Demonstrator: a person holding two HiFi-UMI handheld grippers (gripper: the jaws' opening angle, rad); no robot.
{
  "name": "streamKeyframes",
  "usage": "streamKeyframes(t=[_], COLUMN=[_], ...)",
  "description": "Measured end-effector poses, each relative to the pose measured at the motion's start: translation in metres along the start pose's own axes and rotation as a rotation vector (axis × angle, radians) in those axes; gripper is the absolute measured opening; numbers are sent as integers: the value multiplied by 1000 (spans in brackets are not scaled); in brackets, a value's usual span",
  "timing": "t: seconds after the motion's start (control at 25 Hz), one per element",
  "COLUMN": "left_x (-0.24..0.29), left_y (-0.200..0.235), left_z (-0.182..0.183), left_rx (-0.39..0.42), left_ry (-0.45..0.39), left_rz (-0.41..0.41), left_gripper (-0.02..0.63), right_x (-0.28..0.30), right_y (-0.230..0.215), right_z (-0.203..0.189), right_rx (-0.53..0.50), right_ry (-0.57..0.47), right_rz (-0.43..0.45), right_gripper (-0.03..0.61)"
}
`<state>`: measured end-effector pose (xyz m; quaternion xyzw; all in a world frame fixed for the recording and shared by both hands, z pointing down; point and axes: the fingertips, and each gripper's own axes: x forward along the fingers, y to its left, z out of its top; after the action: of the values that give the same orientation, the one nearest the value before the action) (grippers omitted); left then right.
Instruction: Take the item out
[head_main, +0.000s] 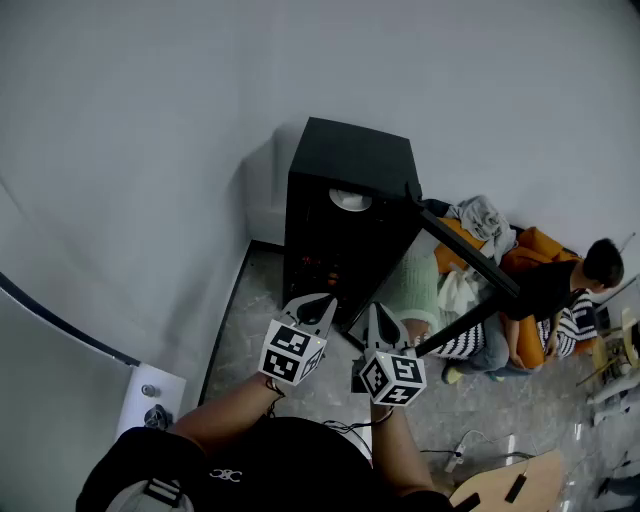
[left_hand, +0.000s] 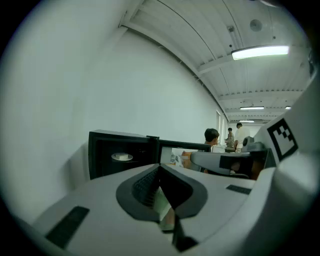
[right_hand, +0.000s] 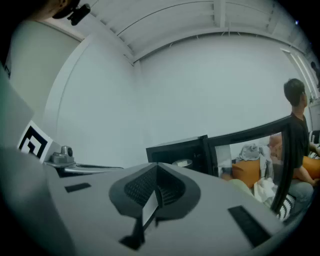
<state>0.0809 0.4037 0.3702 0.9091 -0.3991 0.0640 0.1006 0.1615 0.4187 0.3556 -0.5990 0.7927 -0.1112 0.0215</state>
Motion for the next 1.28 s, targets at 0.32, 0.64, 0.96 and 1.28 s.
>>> streamKeyframes(t=[0.32,0.64,0.96,1.28], left_x=[2,3,-3,-13], left_y=[16,29,58,84], left_z=[5,2,5,-9], left_rx=[10,2,3,-10], left_ry=[-18,-19,-25,3], left_rz=[27,37,8,-46], left_gripper=[6,6,7,6], right_x=[14,25,46,56], right_y=[10,8,29,48], right_z=[3,-4,-11,-21], right_rx=[-5,-7,-17,-16], right_ry=[-44,-26,-28,-34], right_rz=[37,7,-24,-91], right_gripper=[6,6,6,6])
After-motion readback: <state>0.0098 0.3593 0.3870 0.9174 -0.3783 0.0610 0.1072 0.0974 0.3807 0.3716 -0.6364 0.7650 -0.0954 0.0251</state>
